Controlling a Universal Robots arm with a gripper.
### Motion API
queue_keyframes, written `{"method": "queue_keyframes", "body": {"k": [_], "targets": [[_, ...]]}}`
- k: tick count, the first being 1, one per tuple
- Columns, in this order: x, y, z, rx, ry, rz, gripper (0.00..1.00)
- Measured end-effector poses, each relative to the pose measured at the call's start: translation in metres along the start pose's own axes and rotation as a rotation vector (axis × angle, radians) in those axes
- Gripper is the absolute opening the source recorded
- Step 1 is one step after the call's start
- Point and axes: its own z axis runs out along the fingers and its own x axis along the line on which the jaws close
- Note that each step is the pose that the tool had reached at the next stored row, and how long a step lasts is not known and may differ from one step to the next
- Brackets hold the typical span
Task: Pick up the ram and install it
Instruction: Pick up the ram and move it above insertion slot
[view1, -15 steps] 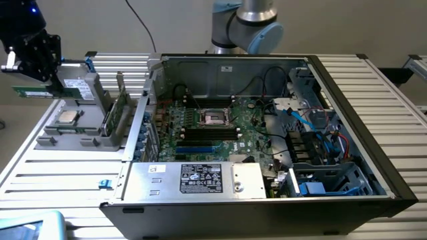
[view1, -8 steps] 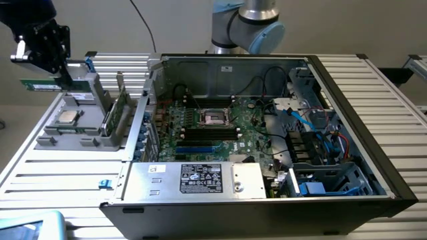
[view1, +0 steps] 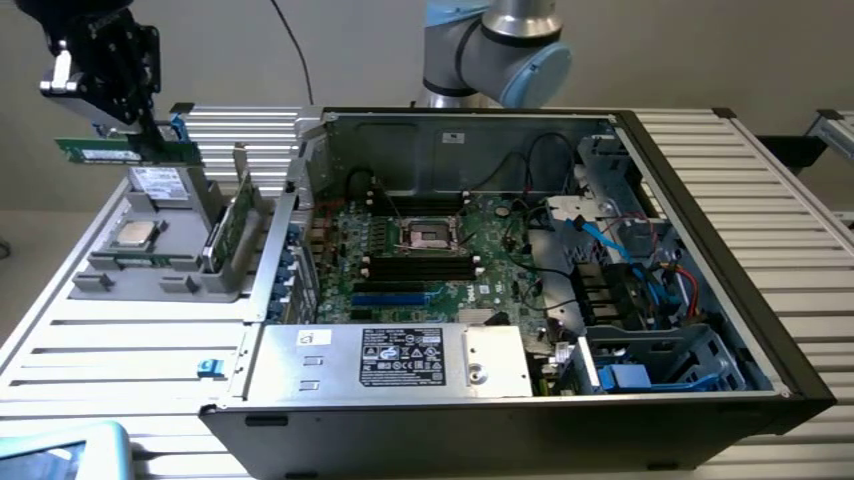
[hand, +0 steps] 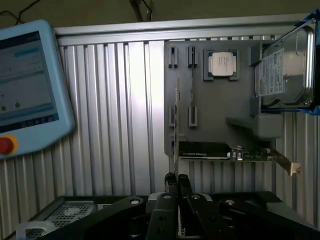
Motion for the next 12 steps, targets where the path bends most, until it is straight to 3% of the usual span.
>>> {"method": "queue_keyframes", "body": {"k": [12], "targets": [[0.000, -0.0540, -0.0240, -0.0001, -0.0009, 0.000, 0.13]]}}
